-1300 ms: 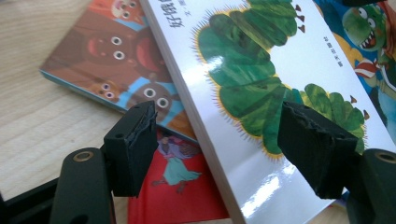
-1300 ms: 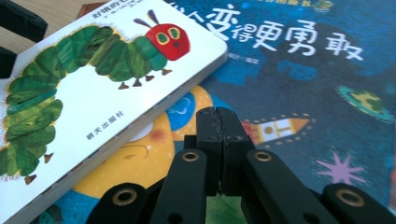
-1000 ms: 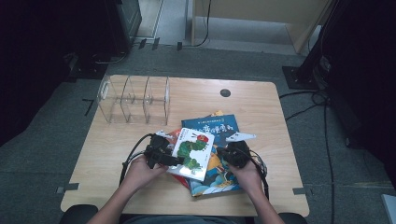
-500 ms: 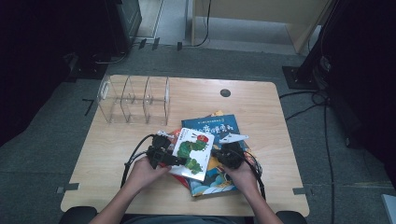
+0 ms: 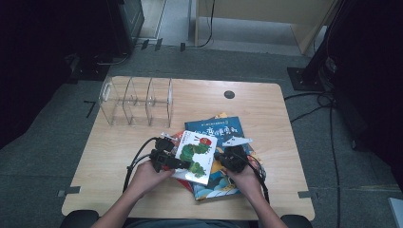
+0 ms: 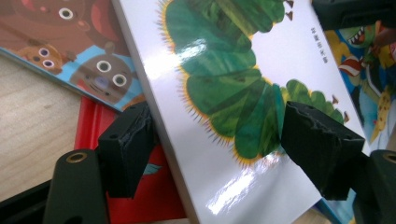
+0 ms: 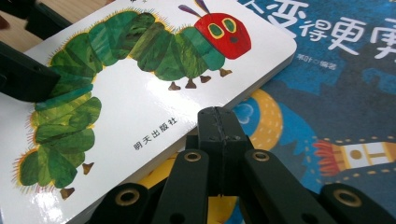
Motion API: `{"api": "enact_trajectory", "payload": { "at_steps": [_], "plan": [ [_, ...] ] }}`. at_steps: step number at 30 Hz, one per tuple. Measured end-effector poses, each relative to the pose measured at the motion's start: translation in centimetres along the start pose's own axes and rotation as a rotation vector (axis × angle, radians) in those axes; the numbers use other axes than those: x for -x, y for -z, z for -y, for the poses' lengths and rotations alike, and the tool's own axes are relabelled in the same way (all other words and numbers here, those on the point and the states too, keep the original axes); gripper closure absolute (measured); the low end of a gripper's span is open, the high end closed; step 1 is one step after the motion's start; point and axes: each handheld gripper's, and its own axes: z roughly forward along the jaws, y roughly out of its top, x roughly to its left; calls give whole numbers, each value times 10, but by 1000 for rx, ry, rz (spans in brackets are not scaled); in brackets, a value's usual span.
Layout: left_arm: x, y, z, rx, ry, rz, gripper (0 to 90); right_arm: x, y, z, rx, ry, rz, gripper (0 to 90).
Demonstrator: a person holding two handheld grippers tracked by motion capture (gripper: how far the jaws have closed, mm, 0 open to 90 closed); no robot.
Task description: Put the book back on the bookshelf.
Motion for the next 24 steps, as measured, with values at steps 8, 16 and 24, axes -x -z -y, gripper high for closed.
{"api": "enact_trajectory", "payload": {
  "at_steps": [8,16,24],
  "plan": [
    [1,6,-2,-29,25,-3,323,-3,0,0,-5,8,5,900],
    [2,15,-9,-42,38,-1,393,-2,0,0,-5,1,7,900],
    [6,33,-22,-14,59,40,441,-2,0,0,-6,-2,2,900]
  ]
}}
